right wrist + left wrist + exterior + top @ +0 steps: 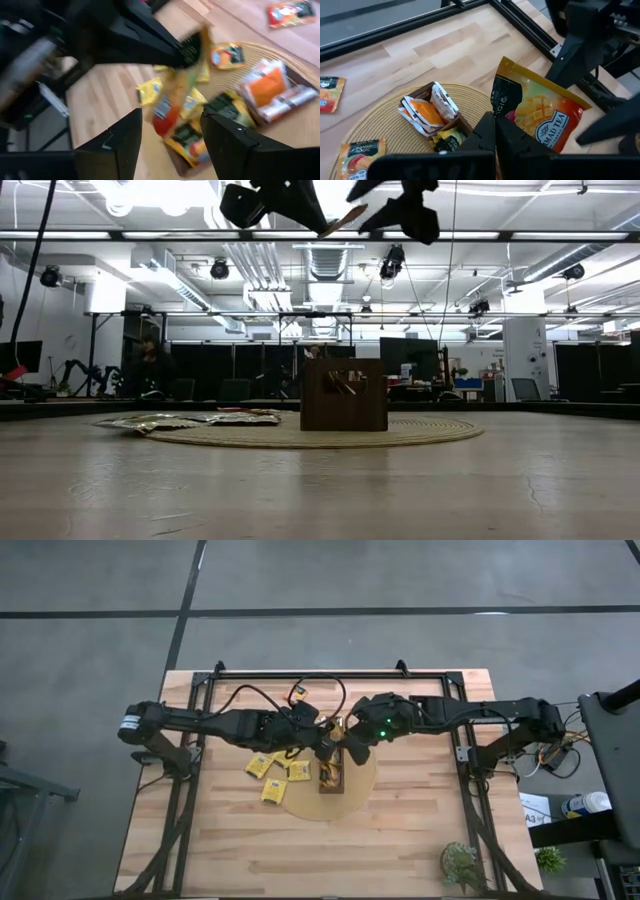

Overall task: Pick & Place Tea
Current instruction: Put the middle orange tea bag into the bottom section of the wooden organizer

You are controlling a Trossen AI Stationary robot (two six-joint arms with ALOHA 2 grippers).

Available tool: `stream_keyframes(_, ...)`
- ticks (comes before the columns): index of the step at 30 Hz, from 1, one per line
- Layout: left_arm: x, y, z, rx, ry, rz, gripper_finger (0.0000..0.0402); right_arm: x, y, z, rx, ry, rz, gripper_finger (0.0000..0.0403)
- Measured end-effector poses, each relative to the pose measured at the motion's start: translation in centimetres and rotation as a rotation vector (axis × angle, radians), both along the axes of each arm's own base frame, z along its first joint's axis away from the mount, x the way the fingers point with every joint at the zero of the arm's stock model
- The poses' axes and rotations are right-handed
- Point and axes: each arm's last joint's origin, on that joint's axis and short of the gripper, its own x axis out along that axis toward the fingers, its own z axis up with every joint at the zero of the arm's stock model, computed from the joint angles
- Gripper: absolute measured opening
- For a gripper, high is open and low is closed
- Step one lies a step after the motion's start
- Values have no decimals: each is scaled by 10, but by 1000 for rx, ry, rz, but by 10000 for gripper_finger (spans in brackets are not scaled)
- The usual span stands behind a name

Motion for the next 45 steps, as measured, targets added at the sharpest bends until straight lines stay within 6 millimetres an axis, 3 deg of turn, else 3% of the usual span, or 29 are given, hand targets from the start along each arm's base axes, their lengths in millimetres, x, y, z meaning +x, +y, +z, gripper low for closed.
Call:
stream_keyframes(9,0,-1,-1,9,19,-36,0,6,-2,3,33,-64,4,180)
stream_keyframes(13,0,-1,-1,3,20,-46,0,6,-2,3,46,-64,16,131)
stream_keyframes(18,0,-1,-1,2,19,-49,0,6,-3,3,42,-63,14,29)
stream_keyframes(25,0,-1,4,24,24,-85,4,6,-4,3,14,-58,45,9)
stream_keyframes(29,-2,0,11,-29,-4,-130,48,3,-3,0,2,-24,88,9)
stream_keyframes(34,-9,1,23,-80,-56,-141,138,-1,-2,-3,-23,19,160,8)
stream_keyframes(38,-16,0,30,-178,-75,-261,201,-7,0,2,-54,4,256,8)
stream_keyframes(45,-19,-3,33,-231,-75,-373,240,-18,2,17,-59,-71,337,8)
